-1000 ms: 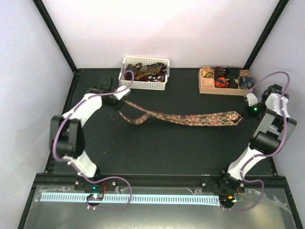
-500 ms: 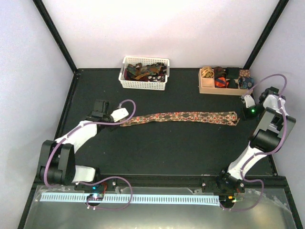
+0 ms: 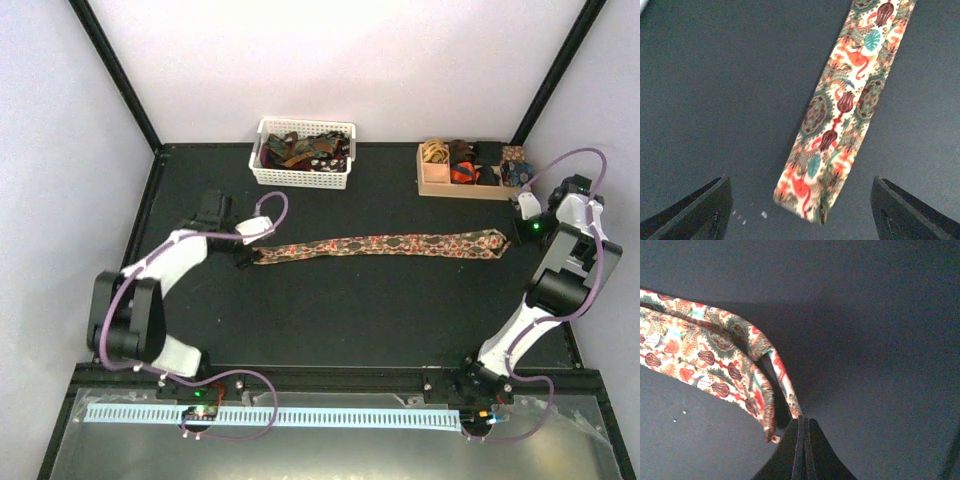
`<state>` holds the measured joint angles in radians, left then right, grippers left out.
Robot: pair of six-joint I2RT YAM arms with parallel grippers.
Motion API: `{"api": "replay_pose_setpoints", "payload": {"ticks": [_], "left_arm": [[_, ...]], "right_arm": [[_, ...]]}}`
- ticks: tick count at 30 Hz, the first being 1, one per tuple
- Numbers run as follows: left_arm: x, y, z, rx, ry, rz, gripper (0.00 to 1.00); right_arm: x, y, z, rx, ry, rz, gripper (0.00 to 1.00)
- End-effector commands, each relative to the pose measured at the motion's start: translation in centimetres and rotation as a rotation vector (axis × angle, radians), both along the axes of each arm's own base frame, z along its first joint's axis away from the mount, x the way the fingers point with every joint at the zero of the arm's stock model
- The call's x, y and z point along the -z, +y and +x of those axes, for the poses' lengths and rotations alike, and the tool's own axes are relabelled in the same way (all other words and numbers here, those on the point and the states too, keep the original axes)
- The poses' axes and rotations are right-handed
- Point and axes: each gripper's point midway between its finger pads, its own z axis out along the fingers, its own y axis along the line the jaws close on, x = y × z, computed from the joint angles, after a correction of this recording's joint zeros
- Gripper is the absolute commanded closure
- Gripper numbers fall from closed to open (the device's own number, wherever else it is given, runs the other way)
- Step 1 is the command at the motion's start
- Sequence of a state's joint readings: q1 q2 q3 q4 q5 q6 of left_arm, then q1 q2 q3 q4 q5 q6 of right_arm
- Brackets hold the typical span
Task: Roll the ties
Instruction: Flatten out the tie at the center of the board.
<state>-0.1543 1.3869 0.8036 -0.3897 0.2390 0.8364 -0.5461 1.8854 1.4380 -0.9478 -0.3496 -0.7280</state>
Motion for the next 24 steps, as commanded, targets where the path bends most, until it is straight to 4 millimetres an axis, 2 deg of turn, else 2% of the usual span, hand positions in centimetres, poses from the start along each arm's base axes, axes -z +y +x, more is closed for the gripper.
{"api": "replay_pose_setpoints", "payload": {"ticks": [1,7,11,13,16,18,21,24], "left_arm": [[1.8,-1.7,-1.4,0.057,0.279,-0.087,0.21],[4.2,-1.1,1.2,-0.011,0.374,-0.067,0.2],[6.0,-0.5,0.9,-0.003,0.447,-0.016,0.29],[6.8,-0.2,-0.1,0.027,0.479,0.013,0.39],[7.8,0.9,-0.7,0.026,0.484,0.07,0.66],[7.3,1.3,-0.8,0.024,0.457,0.069,0.76],[5.4,1.4,-0.4,0.019,0.349,0.06,0.84],[3.4,1.5,-0.3,0.019,0.227,0.054,0.9]], "right_arm": [[0.7,-0.1,-0.2,-0.005,0.021,0.008,0.99],[0.3,0.2,-0.8,-0.019,0.024,0.013,0.99],[-0.3,0.3,-1.0,-0.024,0.021,0.012,0.99],[-0.6,0.3,-1.3,-0.029,0.026,0.008,0.99],[-1.0,-0.1,-2.0,-0.029,0.031,-0.006,0.99],[-1.5,-0.6,-2.5,-0.022,0.029,-0.011,0.99],[-2.4,-1.1,-3.2,-0.013,0.022,-0.012,0.99],[-2.4,-1.9,-3.5,-0.008,0.016,-0.047,0.99]]}}
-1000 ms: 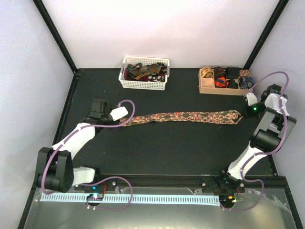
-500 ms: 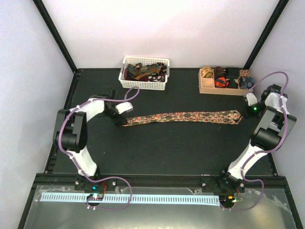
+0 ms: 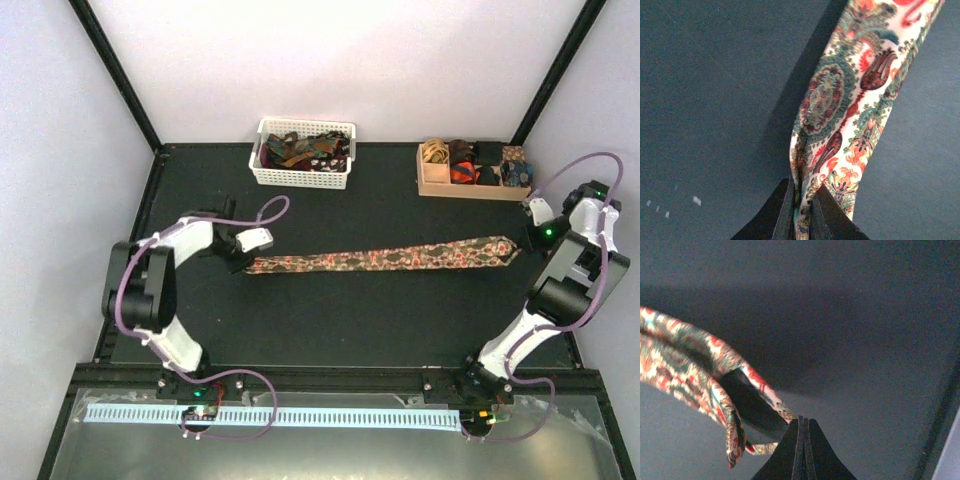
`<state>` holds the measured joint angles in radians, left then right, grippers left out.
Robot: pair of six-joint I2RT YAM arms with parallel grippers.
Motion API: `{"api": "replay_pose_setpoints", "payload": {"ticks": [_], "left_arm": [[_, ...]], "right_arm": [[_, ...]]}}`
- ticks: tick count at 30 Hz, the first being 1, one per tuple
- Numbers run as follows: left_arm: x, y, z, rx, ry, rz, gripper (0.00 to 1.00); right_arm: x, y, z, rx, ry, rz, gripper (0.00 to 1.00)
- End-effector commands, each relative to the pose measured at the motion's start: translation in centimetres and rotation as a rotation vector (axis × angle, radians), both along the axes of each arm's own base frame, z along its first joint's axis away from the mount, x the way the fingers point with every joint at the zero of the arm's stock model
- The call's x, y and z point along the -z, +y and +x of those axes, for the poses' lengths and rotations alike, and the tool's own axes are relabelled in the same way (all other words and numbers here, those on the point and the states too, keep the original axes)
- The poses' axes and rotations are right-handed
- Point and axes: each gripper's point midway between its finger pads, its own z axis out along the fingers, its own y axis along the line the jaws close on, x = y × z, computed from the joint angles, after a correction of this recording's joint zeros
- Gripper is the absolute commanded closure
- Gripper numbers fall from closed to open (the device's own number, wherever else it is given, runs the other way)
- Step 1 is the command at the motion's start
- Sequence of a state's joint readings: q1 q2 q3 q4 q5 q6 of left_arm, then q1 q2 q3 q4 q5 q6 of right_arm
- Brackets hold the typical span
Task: Roll the ties
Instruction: Flatten out the tie at the center of the board.
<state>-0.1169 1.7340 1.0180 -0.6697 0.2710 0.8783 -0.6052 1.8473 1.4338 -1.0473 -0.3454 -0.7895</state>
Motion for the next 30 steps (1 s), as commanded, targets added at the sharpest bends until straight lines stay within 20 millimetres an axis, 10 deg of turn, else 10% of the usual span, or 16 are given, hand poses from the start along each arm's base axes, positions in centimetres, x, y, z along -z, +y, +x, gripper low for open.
{"api": "replay_pose_setpoints", "payload": {"ticks": [1,14,30], "left_arm": [[-3.9,0.7,0.9,0.013,-0.218,0.014,0.91],[-5.7,1.0,2.3,-0.046,-0.44,0.013,0.94],[-3.4,-0.8,0.5,0.021,-0.338,-0.002,0.93]], "right_arm": [[-1.3,-1.3,-0.5,-0.01,-0.027,-0.069,0.99],[1.2,-1.8,2.4,0.047,-0.054,-0.039,0.99],[3.8,-4.8,1.9,0.064,0.011,-0.191,0.99]]}}
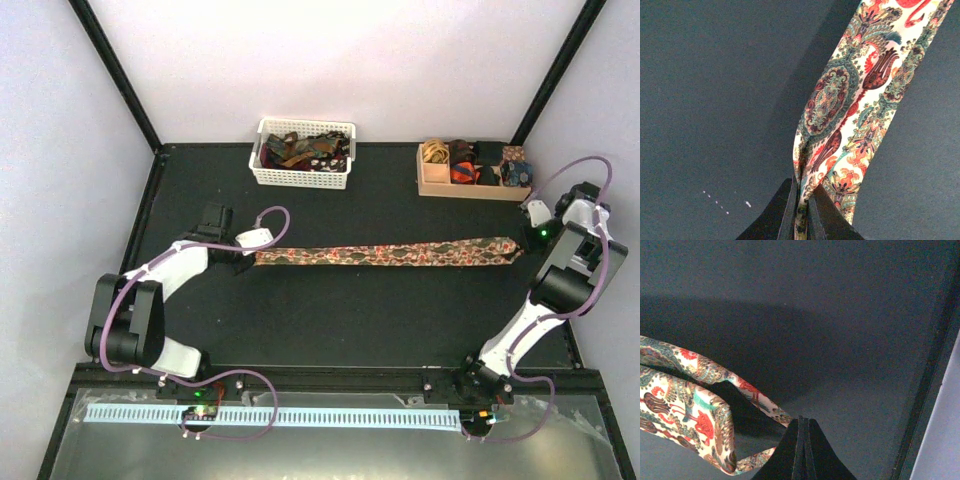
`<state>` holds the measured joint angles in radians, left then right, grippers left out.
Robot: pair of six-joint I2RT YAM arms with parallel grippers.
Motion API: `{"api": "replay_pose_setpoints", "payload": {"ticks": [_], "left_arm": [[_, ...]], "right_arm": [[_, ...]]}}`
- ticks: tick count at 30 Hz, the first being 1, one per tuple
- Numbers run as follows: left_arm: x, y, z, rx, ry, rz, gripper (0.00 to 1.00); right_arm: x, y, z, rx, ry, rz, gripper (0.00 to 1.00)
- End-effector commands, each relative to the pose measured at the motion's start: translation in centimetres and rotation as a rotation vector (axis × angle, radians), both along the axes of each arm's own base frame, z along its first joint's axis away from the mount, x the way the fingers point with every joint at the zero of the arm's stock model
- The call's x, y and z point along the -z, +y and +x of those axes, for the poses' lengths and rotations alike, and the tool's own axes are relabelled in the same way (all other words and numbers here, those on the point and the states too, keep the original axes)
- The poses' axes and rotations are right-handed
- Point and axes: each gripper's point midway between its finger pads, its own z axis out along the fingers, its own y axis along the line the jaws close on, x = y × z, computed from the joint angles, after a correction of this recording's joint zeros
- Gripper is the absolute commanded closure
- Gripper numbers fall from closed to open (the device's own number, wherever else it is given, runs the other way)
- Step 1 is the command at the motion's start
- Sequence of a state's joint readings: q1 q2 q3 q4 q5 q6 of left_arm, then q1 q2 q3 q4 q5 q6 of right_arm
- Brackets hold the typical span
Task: Roll the ties
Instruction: Flatten out the tie at the center of the board.
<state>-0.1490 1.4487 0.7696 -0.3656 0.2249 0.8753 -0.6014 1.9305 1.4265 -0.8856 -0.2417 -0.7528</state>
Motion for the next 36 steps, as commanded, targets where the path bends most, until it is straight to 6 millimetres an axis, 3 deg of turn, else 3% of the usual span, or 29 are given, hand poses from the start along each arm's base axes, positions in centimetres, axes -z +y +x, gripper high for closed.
{"api": "replay_pose_setpoints", "payload": {"ticks": [1,5,11,17,20,25,27,29,32,35,36], "left_arm": [[0.1,-0.8,-0.1,0.015,0.006,-0.004,0.93],[-0.2,-2.9,-0.7,0.054,0.013,-0.02,0.93],[0.6,-6.2,-3.2,0.138,0.054,-0.013,0.93],[1.7,-9.2,-4.5,0.172,0.077,-0.005,0.94],[2.2,-10.1,-4.6,0.182,0.074,0.007,0.94],[2.9,-11.4,-4.7,0.193,0.085,0.019,0.92],[3.1,-11.6,-4.8,0.192,0.089,0.022,0.84],[3.0,-11.7,-4.7,0.188,0.095,0.017,0.69],[2.1,-11.4,-4.8,0.183,0.087,-0.007,0.4],[-0.1,-10.9,-4.8,0.171,0.077,-0.079,0.05],[-1.0,-10.7,-4.8,0.167,0.072,-0.103,0.02]], "right_arm": [[0.6,-2.0,-0.1,0.021,0.009,-0.092,0.99],[-0.6,-5.0,-0.7,0.04,0.006,-0.186,0.99],[-2.9,-8.6,-2.9,0.023,0.013,-0.334,0.99],[-5.1,-12.1,-4.0,0.055,0.0,-0.466,0.99],[-5.8,-12.6,-4.3,0.054,-0.004,-0.505,0.99],[-7.2,-11.4,-4.6,0.039,-0.04,-0.504,0.97],[-7.2,-10.6,-4.7,0.023,-0.037,-0.482,0.8],[-7.2,-9.5,-4.8,0.008,-0.04,-0.447,0.54],[-7.8,-7.4,-4.6,-0.02,-0.063,-0.39,0.36],[-8.6,-4.7,-4.0,-0.074,-0.105,-0.341,0.23],[-9.1,-3.5,-3.6,-0.099,-0.123,-0.323,0.21]]}}
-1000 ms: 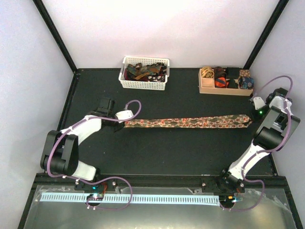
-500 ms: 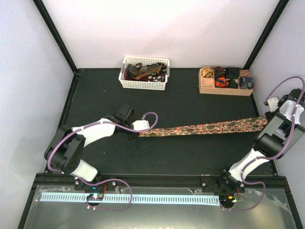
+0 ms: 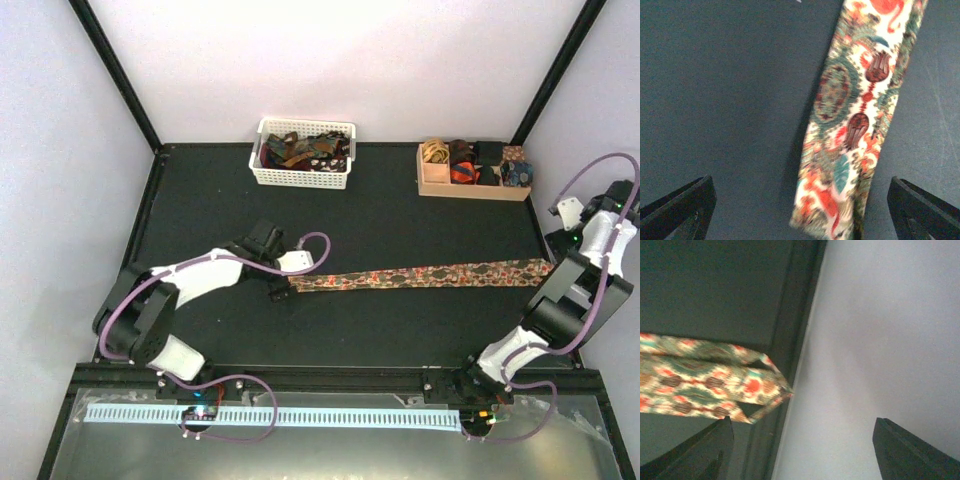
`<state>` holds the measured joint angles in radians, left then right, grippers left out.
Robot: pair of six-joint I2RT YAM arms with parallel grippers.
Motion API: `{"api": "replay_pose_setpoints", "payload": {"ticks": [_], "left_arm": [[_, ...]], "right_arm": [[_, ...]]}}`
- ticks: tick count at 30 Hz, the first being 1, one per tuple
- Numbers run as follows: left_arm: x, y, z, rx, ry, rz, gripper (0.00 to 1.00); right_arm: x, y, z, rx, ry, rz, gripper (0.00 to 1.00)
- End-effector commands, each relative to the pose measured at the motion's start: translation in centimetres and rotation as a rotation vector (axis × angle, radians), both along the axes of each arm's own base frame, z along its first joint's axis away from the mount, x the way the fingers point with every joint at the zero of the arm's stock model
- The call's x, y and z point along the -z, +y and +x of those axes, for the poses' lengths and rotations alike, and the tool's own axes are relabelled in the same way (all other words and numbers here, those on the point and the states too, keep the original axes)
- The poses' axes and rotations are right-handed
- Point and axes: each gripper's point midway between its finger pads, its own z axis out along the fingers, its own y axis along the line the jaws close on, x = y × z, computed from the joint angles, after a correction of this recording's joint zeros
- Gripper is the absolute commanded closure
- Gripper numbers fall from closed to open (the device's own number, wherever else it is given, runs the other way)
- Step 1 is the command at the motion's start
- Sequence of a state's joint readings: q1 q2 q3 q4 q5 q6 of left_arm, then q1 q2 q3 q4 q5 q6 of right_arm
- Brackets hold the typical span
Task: Roll the ties
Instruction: Flatten out the tie at the center of the board, then adjust the tie at the center of the board.
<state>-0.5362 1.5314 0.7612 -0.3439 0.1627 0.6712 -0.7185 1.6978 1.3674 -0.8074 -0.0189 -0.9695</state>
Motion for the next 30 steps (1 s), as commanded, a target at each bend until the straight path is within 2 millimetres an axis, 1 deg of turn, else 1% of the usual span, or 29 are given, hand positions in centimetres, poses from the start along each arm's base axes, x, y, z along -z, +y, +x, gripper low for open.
{"api": "replay_pose_setpoints", "payload": {"ticks": [1,3,4,6,7,9,10,11,12,13,14,15,16,17,18,19,21,22,23,26,30], "left_arm": [[-4.6,0.1,0.6,-0.019,-0.027,-0.138,0.01],[-6.5,0.7,0.8,-0.044,-0.033,-0.194,0.01],[-7.4,1.0,1.0,-0.063,-0.041,-0.218,0.01],[-10.0,1.4,1.5,-0.106,-0.071,-0.29,0.01],[-11.7,1.7,1.8,-0.132,-0.102,-0.337,0.01],[-15.2,2.0,1.9,-0.148,-0.161,-0.456,0.01],[-16.4,1.8,1.5,-0.126,-0.172,-0.512,0.01],[-16.8,1.6,1.4,-0.118,-0.166,-0.546,0.01],[-16.8,1.4,1.6,-0.131,-0.149,-0.564,0.01],[-16.3,1.2,1.9,-0.152,-0.112,-0.573,0.01],[-15.7,0.9,1.9,-0.126,-0.08,-0.559,0.01],[-15.1,0.6,1.3,-0.062,-0.028,-0.526,0.01],[-13.6,0.4,0.3,0.004,0.062,-0.478,0.01],[-12.3,0.4,-0.1,0.019,0.133,-0.447,0.01],[-10.9,0.4,0.0,0.011,0.177,-0.409,0.01],[-9.5,0.4,0.0,0.014,0.194,-0.362,0.01],[-6.7,0.5,0.1,0.028,0.158,-0.251,0.01],[-5.7,0.3,0.2,0.054,0.113,-0.21,0.01],[-4.8,0.1,0.0,0.074,0.1,-0.172,0.01],[-3.0,-0.6,-0.3,0.105,0.121,-0.114,0.01],[-0.7,-1.0,0.0,0.123,0.115,-0.028,0.03]], "right_arm": [[-2.6,5.0,1.0,-0.119,-0.077,0.086,0.17],[-3.8,7.6,1.5,-0.173,-0.115,0.146,0.02],[-4.5,8.7,1.9,-0.196,-0.139,0.168,0.0],[-6.1,11.0,2.9,-0.232,-0.195,0.202,0.0],[-7.1,11.9,3.5,-0.245,-0.224,0.208,0.0],[-9.2,14.2,4.5,-0.283,-0.298,0.218,0.0],[-10.3,15.4,4.9,-0.31,-0.341,0.228,0.0],[-11.6,17.4,5.3,-0.361,-0.391,0.266,0.0],[-12.9,18.9,5.5,-0.372,-0.453,0.339,0.0],[-14.3,20.4,5.8,-0.369,-0.521,0.436,0.0],[-15.6,21.8,5.9,-0.382,-0.577,0.534,0.0],[-16.3,23.2,5.8,-0.407,-0.612,0.631,0.0],[-17.0,24.8,5.6,-0.448,-0.635,0.746,0.0],[-17.2,26.2,5.5,-0.483,-0.635,0.851,0.0],[-17.4,27.7,5.4,-0.511,-0.617,0.934,0.0],[-17.2,29.0,5.6,-0.533,-0.579,0.985,0.0],[-16.4,31.6,5.3,-0.562,-0.485,1.065,0.0],[-15.8,32.5,5.5,-0.555,-0.445,1.094,0.0],[-15.2,33.4,5.6,-0.55,-0.414,1.118,0.0],[-12.5,34.8,6.4,-0.465,-0.341,1.13,0.0],[-9.1,37.1,6.3,-0.401,-0.245,1.161,0.0]]}}
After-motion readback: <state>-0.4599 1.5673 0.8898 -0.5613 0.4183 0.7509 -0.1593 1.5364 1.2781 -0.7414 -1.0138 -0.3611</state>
